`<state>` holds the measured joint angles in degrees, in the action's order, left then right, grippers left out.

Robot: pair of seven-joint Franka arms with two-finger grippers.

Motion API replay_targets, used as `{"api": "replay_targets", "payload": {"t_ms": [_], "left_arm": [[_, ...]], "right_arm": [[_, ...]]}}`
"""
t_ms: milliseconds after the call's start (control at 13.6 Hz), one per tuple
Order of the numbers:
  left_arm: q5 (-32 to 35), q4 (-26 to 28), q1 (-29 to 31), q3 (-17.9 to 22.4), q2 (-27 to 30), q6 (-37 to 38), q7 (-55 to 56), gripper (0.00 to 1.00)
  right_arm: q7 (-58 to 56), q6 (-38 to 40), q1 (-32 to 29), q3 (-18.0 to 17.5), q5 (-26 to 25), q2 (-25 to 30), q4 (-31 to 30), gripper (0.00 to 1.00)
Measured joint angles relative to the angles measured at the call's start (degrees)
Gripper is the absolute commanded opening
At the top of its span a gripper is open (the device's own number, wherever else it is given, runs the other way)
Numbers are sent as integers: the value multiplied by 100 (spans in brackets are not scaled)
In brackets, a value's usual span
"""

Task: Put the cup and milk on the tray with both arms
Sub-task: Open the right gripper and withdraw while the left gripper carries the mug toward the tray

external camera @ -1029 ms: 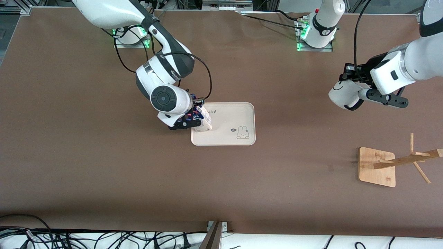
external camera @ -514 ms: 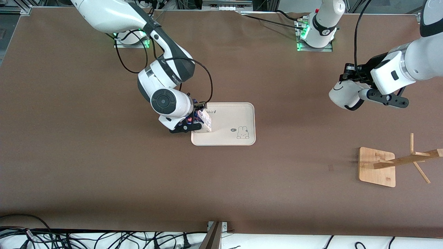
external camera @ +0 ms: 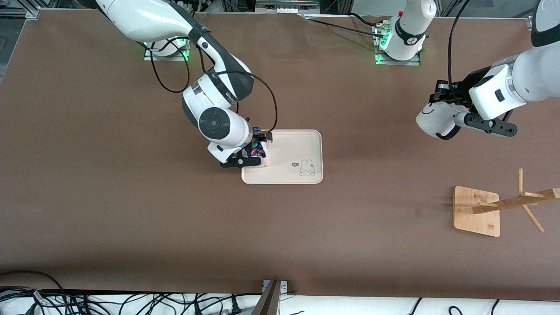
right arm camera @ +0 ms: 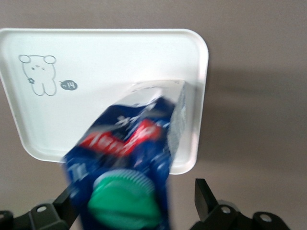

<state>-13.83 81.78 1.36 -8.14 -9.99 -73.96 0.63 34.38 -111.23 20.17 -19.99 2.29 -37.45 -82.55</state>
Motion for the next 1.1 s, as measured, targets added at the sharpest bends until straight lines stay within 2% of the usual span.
{"api": "replay_targets", "payload": {"t_ms": [294,588,808,955,1102], "left_arm": [[0,-1,1,1,0,0,0,0],[0,-2,2,1,0,0,0,0],[0,3,-24,-9,-19,122,0,0],[3,45,-168,-82,-157,413,-14,0],[160,70,-560,-134,-479,483,22,0]], "right_arm": [[207,390,122,-4,0,273,131,100],[250,1318,115,20,0,632,562,100],[255,1480,98,67,-6,696,707,100],[255,1500,84,153,-33,714,777,100],[255,1694,54,264,-42,766,997,100]]}}
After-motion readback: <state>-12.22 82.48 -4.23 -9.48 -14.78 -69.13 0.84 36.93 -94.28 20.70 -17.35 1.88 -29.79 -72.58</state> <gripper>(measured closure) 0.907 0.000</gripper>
